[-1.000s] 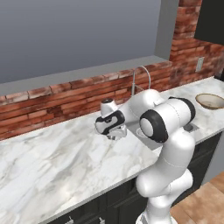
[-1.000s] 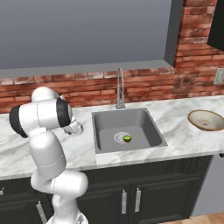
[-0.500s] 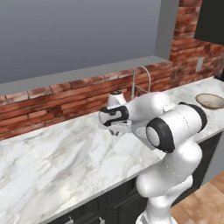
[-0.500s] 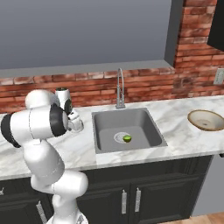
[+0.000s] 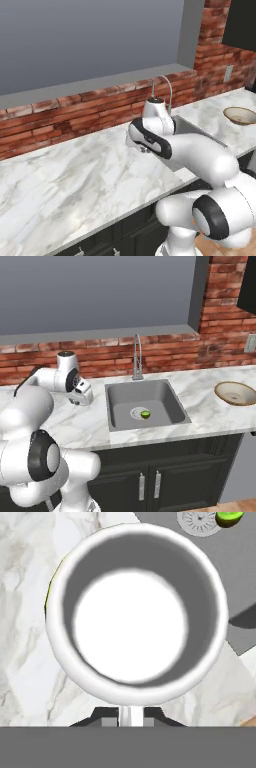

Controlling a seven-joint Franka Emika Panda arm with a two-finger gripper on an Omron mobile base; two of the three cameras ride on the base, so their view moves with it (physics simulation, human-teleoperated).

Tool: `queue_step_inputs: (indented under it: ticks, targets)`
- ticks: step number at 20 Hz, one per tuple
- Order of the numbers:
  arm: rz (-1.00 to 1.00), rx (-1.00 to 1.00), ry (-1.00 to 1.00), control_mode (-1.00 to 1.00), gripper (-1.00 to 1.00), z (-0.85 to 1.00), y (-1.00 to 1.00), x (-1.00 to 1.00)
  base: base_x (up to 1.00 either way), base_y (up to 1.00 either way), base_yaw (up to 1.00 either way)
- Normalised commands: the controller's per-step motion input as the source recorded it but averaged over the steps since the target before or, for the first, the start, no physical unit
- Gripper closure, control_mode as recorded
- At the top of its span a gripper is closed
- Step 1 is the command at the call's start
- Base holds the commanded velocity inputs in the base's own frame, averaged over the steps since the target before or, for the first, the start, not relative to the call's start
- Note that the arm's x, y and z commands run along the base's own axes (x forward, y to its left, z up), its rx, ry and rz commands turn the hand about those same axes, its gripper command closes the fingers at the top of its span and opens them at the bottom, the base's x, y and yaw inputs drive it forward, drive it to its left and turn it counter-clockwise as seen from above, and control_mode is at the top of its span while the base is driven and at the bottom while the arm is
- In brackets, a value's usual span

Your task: Clear the mugs and bowl far away from the sink.

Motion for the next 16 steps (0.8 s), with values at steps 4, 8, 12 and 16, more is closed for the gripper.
queue_step_inputs:
  ticks: [4,8,12,16]
  targets:
    - [0.21,0.00,-0.04,-1.00,1.00,0.88,-0.36,-0.78,0.00,0.00,0.00]
    - [0.20,0.00,-0.06,-1.00,1.00,0.94,-0.50,-0.80,0.00,0.00,0.00]
    - [0.23,0.00,-0.04,-1.00,1.00,0.64,-0.47,-0.72,0.00,0.00,0.00]
    - [0.23,-0.01,-0.06,-1.00,1.00,0.38,-0.34,-0.73,0.00,0.00,0.00]
